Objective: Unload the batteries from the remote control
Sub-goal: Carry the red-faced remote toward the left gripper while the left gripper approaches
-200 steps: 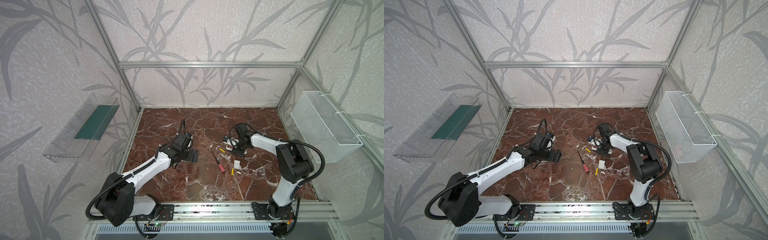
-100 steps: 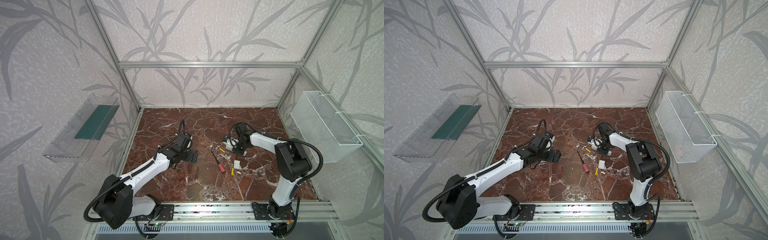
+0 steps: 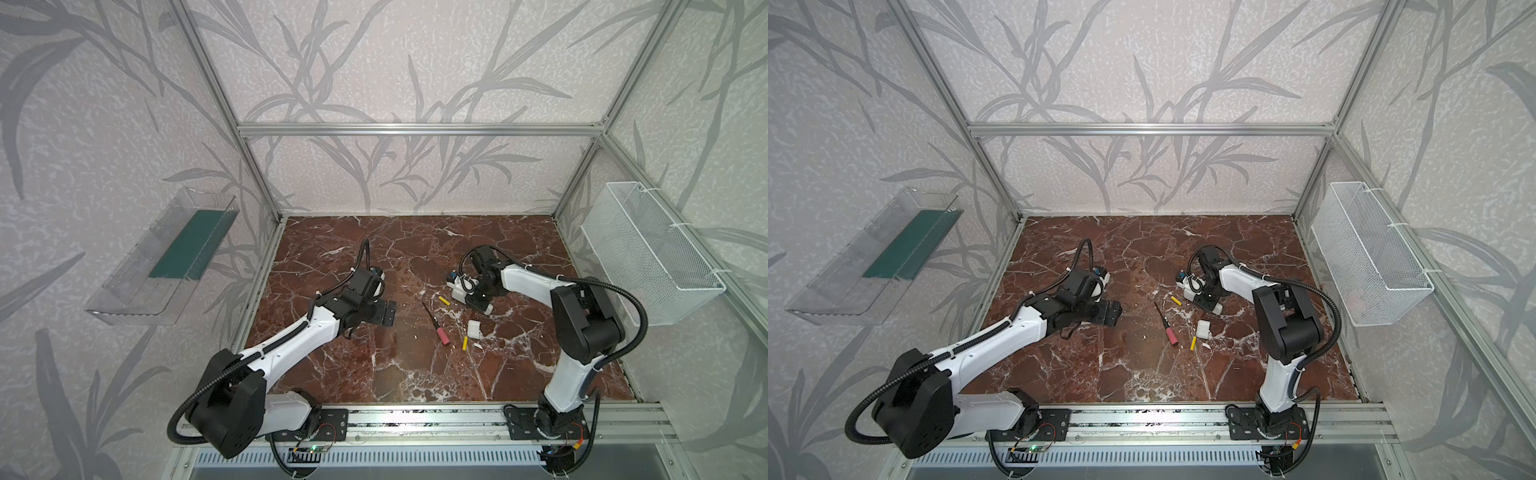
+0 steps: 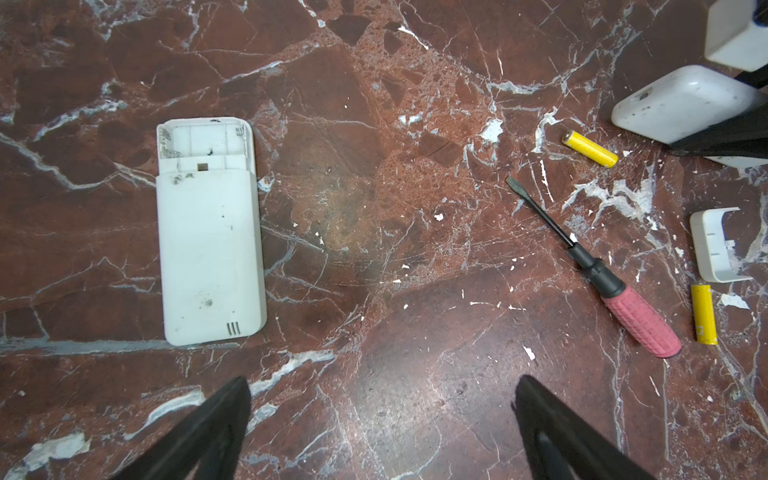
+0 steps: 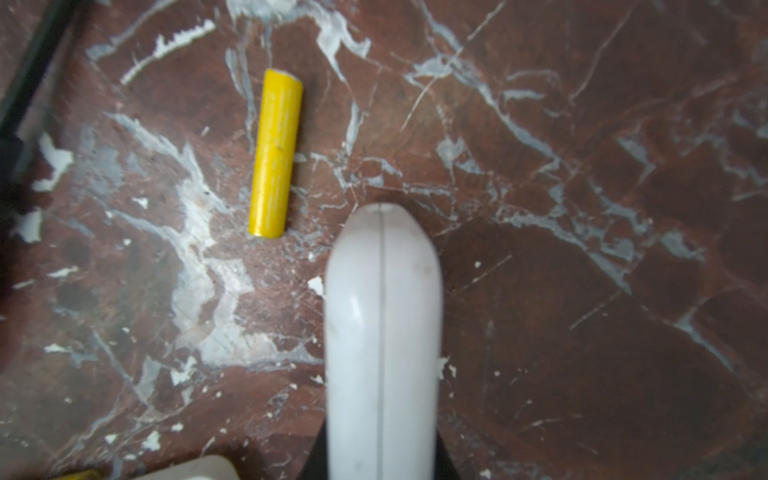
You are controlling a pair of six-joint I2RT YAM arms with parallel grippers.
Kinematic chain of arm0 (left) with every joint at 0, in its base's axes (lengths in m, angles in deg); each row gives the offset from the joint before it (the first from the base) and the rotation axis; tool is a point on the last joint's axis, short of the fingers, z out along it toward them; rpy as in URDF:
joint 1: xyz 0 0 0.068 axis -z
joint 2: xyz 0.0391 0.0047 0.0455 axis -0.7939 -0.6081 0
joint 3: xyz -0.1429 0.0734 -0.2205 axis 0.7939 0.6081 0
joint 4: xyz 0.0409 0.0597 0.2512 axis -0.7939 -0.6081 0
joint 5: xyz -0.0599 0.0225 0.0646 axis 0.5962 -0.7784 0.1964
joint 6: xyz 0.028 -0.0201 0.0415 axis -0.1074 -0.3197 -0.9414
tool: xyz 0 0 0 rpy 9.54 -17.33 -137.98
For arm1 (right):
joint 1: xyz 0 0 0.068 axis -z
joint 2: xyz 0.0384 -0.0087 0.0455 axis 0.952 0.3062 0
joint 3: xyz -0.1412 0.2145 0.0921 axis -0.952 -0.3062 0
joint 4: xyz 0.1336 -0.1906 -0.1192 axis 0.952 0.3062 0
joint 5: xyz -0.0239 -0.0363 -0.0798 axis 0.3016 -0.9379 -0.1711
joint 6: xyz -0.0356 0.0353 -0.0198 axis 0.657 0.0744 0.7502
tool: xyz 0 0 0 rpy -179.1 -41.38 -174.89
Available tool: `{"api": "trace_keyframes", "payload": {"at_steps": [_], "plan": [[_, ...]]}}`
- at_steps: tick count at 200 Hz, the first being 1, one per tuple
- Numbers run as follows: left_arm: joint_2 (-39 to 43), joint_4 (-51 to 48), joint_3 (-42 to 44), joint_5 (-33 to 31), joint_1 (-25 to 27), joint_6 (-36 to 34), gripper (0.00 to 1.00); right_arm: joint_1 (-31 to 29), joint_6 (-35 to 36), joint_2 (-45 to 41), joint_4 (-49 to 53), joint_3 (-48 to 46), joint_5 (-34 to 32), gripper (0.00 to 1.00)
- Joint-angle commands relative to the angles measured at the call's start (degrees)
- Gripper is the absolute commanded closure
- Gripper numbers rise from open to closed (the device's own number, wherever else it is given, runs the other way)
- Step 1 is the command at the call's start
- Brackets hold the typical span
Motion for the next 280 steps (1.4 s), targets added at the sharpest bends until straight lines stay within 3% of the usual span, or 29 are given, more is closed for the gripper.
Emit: {"api": "trace_keyframes", "payload": {"at_steps": [1,45,78,104,134,150,177,196,215,280], "plan": [[0.37,-0.15,0.04,-0.23,0.29,-1.84,0.0,0.32,-0.99,-3.95,0.2,0.79,2.44,0.97],[1.59,4.3,0.54,-2.77,5.15,-9.86,0.01,0.32,-2.44,-8.68,1.72,1.27,6.74,1.0],[3.18,12.87,3.15,-9.56,11.1,-21.35,0.0,0.26,-6.11,-10.22,5.84,2.75,11.89,1.0],[4.54,20.06,6.29,-9.14,13.66,-30.84,0.0,-0.09,-8.3,-12.51,5.24,0.99,18.42,1.0],[7.53,32.55,13.54,-8.73,16.88,-45.19,0.01,-1.05,-9.73,-15.39,4.31,-1.38,21.47,1.0],[8.14,34.58,15.42,-7.75,17.8,-52.38,0.0,-1.42,-10.8,-16.22,4.21,-1.84,22.48,1.0],[7.1,35.64,14.98,-9.36,18.52,-58.52,0.01,-2.46,-11.87,-16.74,5.04,-1.75,23.55,1.0],[6.09,36.71,13.86,-8.58,18.55,-58.9,0.0,-3.85,-11.55,-16.92,5.31,-1.93,23.72,1.0],[5.91,41.41,14.32,-6.74,18.55,-54.66,0.0,-5.52,-10.31,-17.23,4.79,-2.81,23.04,1.0],[6.1,29.85,9.06,13.26,14.35,-46.61,0.01,-8.24,-1.62,-19.6,-0.39,-6.37,24.11,1.0]]}}
